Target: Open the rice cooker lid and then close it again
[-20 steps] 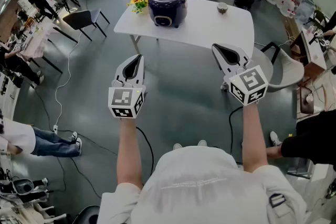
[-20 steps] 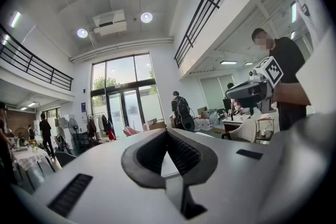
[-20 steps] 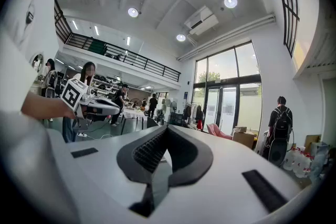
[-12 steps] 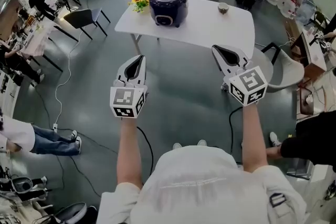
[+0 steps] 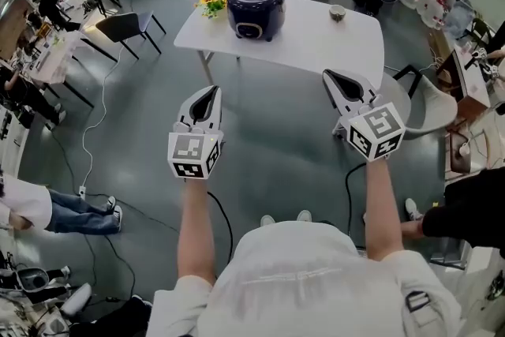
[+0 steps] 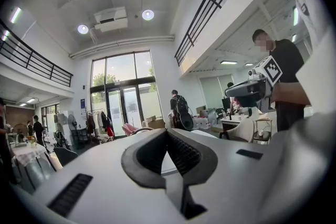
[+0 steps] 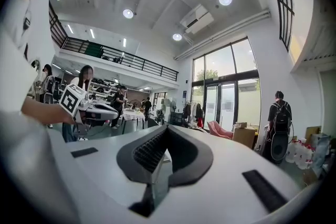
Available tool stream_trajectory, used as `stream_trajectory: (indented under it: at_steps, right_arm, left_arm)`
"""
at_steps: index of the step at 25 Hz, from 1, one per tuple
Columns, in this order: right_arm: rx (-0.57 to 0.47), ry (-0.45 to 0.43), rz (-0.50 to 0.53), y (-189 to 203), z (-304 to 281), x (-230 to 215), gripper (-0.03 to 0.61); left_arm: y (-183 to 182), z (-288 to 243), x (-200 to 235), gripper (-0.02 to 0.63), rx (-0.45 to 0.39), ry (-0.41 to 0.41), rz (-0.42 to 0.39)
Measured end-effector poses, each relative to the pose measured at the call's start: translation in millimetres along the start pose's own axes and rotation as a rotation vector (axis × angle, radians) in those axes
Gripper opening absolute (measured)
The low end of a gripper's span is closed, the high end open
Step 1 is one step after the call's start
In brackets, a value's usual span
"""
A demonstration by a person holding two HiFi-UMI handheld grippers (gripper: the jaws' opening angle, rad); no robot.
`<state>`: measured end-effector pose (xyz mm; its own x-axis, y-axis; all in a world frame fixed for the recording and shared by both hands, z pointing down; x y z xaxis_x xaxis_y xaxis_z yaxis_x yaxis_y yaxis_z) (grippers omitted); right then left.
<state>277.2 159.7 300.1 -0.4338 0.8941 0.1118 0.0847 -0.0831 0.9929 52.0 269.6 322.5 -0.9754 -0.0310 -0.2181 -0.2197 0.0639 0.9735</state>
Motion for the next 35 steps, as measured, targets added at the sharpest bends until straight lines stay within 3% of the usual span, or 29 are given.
stream_trajectory:
  at_steps: [12, 20, 21, 22, 23, 24, 28, 35]
  right_arm:
    - [0.036, 0.061, 0.0, -1.8, -24.8, 42.4, 0.017]
    - [0.042, 0.08, 0.005, 4.0, -55.5, 38.4, 0.017]
    - [0.037, 0.078, -0.003, 4.2, -59.4, 37.3, 0.017]
    - [0.032, 0.07, -0.016, 4.9, -63.6, 36.3, 0.021]
    - [0.029, 0.057, -0.032, 6.4, -68.0, 35.2, 0.178]
    - [0.026, 0.047, -0.047, 8.5, -72.2, 33.5, 0.256]
    - [0.023, 0.059, -0.067, 21.9, -85.2, 18.0, 0.327]
    - [0.045, 0.077, -0.081, 51.3, -126.4, -39.3, 0.35]
  left_arm:
    - [27.0, 23.9, 44.6, 0.014, 0.034, 0.037, -0.006]
    - [36.7, 6.8, 72.5, 0.018, 0.0, 0.036, 0.022]
    - [35.7, 4.0, 75.9, 0.05, -0.011, 0.037, 0.025]
    - [34.9, 0.9, 78.0, 0.183, -0.02, 0.04, 0.026]
    - [34.8, -2.7, 79.0, 0.272, -0.028, 0.045, 0.024]
    - [35.4, -6.6, 79.3, 0.282, -0.034, 0.048, 0.022]
    - [44.7, -24.3, 80.0, 0.328, -0.033, 0.047, 0.016]
    - [60.3, -90.3, 94.0, 0.328, 0.017, 0.052, 0.018]
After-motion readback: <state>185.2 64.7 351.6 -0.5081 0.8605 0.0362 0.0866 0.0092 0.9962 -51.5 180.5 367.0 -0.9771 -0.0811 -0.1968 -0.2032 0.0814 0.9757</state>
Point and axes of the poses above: the fingertips, and each gripper's own axes: z backward along the fingers, x to its left, y out of its underside, the point moved 2 cm from there along z, backward along the fingers, and after that the axes turned 1 degree about -x, right-handed, at the moved point
